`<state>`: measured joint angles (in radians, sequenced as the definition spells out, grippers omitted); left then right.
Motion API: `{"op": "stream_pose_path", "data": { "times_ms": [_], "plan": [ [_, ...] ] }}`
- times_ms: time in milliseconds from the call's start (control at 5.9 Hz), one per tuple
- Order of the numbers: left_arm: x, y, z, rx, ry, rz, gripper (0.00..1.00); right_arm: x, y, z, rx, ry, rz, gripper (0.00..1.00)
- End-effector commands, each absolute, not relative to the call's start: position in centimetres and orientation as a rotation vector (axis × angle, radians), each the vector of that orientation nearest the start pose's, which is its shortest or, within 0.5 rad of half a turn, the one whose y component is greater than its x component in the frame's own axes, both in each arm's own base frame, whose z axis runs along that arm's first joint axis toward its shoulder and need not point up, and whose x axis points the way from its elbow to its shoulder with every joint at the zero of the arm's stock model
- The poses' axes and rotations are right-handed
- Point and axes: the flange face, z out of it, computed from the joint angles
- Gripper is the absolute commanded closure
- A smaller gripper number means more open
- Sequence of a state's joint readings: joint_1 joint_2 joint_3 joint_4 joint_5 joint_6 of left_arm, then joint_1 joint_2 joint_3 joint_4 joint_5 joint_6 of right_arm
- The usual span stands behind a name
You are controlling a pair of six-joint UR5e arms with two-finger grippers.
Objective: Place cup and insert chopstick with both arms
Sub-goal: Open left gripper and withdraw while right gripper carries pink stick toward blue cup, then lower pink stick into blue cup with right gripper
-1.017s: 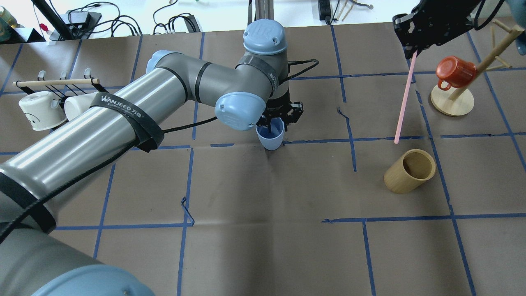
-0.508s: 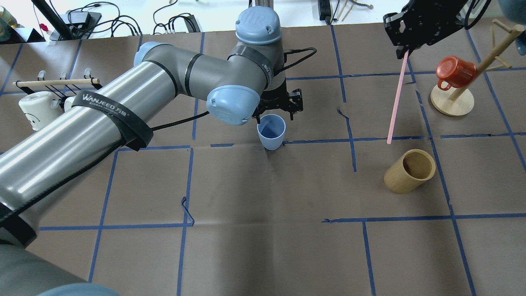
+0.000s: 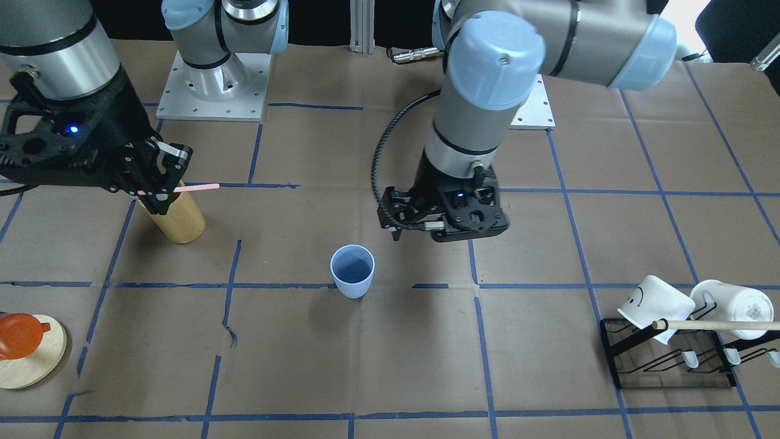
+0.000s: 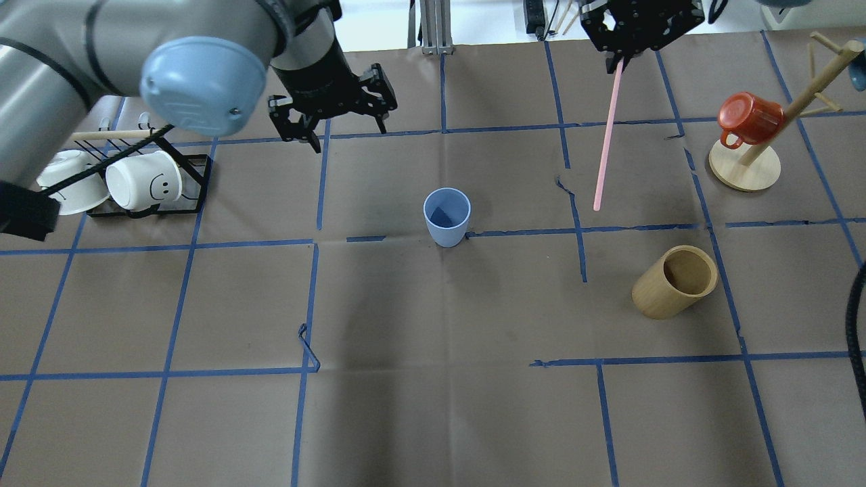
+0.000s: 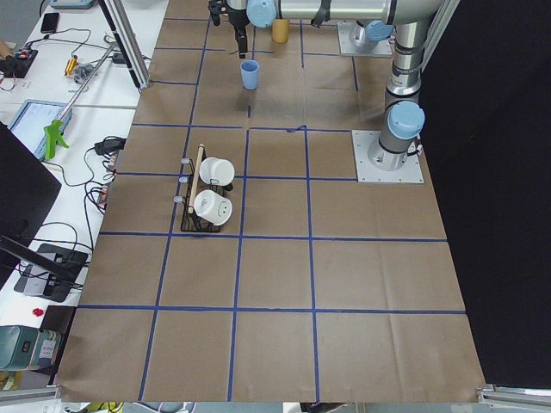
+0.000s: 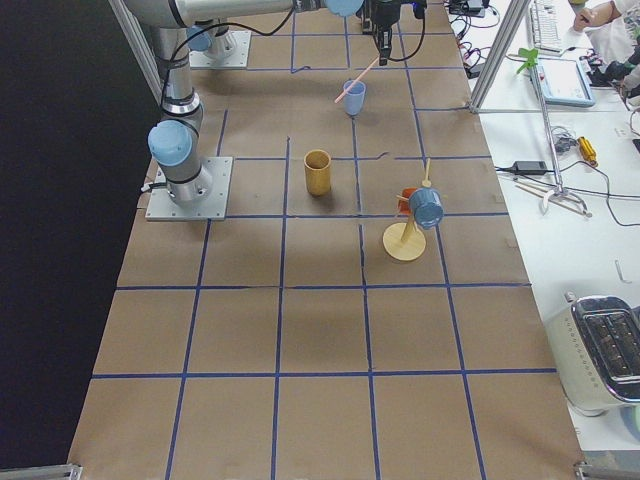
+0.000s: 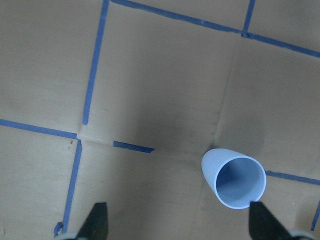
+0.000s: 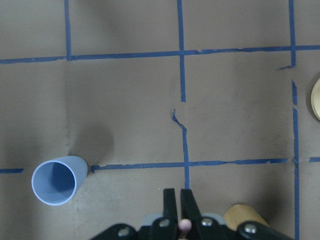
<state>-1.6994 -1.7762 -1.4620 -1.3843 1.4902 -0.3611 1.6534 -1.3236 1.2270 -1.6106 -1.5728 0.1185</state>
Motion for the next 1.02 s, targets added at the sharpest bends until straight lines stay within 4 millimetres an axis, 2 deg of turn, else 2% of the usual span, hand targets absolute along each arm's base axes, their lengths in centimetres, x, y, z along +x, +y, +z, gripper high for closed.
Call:
{"op": "stream_pose_path", "data": {
  "times_ms": [0,169,339,678,847],
  "plan": [
    [-18.0,-54.9,47.7,-0.253,3.209,-0.118,0.02,26.8,-62.9,51.9,0.073,3.119,-0.267,0.93],
    [-16.2,-54.2,48.6,-0.215,3.142,-0.094,0.02,30.6,-64.0,50.3,0.080,3.129,-0.266,0.93],
    [-14.5,-52.8,49.3,-0.221,3.121,-0.022,0.02,33.6,-64.5,48.0,0.101,3.119,-0.264,0.93],
    [-14.1,-52.5,48.6,-0.161,3.125,0.001,0.02,36.4,-64.3,44.6,0.168,3.112,-0.255,0.93],
    [-14.1,-52.4,48.6,-0.161,3.125,0.003,0.02,36.5,-63.9,42.0,0.163,3.140,-0.255,0.93]
  ]
}}
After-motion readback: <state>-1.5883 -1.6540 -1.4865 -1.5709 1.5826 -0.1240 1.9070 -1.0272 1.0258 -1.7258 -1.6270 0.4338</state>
